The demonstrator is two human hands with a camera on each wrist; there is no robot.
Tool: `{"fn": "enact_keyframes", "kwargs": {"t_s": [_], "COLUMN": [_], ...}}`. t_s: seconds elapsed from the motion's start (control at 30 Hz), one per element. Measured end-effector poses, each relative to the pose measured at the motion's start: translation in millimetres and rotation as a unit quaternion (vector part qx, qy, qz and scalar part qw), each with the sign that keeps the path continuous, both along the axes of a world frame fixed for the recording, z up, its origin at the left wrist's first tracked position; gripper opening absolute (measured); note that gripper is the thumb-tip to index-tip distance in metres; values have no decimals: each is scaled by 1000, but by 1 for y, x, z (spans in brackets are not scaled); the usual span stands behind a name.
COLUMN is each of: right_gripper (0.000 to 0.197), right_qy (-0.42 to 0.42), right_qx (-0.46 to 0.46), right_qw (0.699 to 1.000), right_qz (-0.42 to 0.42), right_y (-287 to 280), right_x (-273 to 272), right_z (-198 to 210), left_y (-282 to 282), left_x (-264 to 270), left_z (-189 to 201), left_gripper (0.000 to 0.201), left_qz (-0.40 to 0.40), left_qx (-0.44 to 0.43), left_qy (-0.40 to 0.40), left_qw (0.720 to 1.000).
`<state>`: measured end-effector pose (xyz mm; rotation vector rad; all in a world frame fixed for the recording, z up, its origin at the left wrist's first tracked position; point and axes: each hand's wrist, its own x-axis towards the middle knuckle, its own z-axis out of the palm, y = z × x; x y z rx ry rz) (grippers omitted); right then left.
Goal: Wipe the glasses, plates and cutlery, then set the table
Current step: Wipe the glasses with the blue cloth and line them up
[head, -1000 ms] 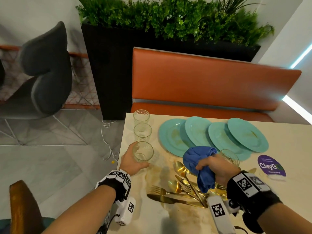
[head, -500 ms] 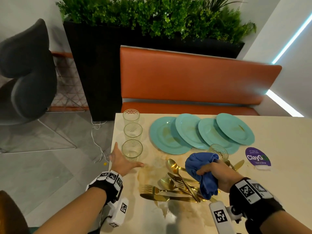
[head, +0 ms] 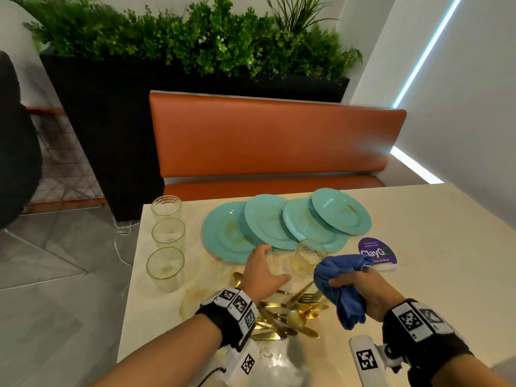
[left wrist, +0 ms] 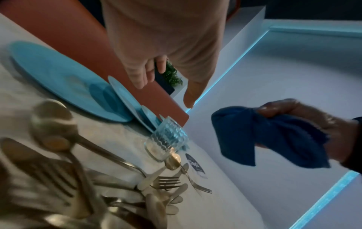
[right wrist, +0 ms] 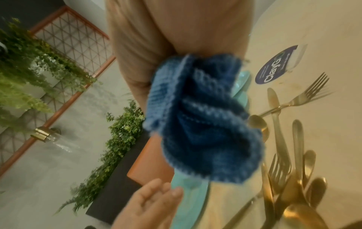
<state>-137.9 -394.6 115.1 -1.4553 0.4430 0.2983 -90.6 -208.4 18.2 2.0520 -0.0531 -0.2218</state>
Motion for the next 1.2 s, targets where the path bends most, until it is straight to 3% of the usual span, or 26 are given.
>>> {"fn": "enact_keyframes", "kwargs": {"t_s": [0.2, 0.37, 0.5, 0.63, 0.73, 0.83, 0.9, 0.97, 1.03, 1.13, 1.2], "right_gripper": [17, 20, 16, 17, 8, 18, 24, 14, 15, 18, 26], "right_qy": [39, 62, 70, 69, 15, -89, -145, -194, -178, -114, -49], "right_qx": [-9, 13, 2, 9, -81, -272, -364, -430, -472, -368, -329], "right_qw": [997, 997, 997, 997, 995, 942, 878, 799, 749, 819, 820], "right_qz": [-66, -48, -14, 12, 59, 178, 276, 373, 429, 425, 466], "right_y": [-66, -108, -128, -135, -134, -127, -116, -101, -89, -88, -92], "right_x": [18, 38, 55, 70, 75, 78, 75, 72, 67, 66, 59], "right_z": [-4, -13, -20, -23, -20, -15, -11, -9, -4, 2, 5], "left_y": [-67, -95, -111, -119, -120, -123, -129, -136, -141, -144, -143], "left_x": [28, 41, 48, 55, 58, 55, 50, 45, 40, 31, 26], "left_z": [-17, -38, -53, -55, -51, -36, -17, 0, 13, 24, 31], "left_gripper": [99, 107, 116, 100, 89, 92, 90, 77, 73, 67, 57], "left_qz": [7, 23, 82, 80, 35, -27, -76, -119, -162, -189, -217], "left_qx": [3, 12, 8, 45, 74, 73, 30, 2, 11, 69, 128], "left_qy": [102, 100, 81, 53, 24, -23, -46, -75, -96, -138, -177], "left_qw": [995, 995, 993, 994, 996, 997, 996, 990, 982, 970, 951]}}
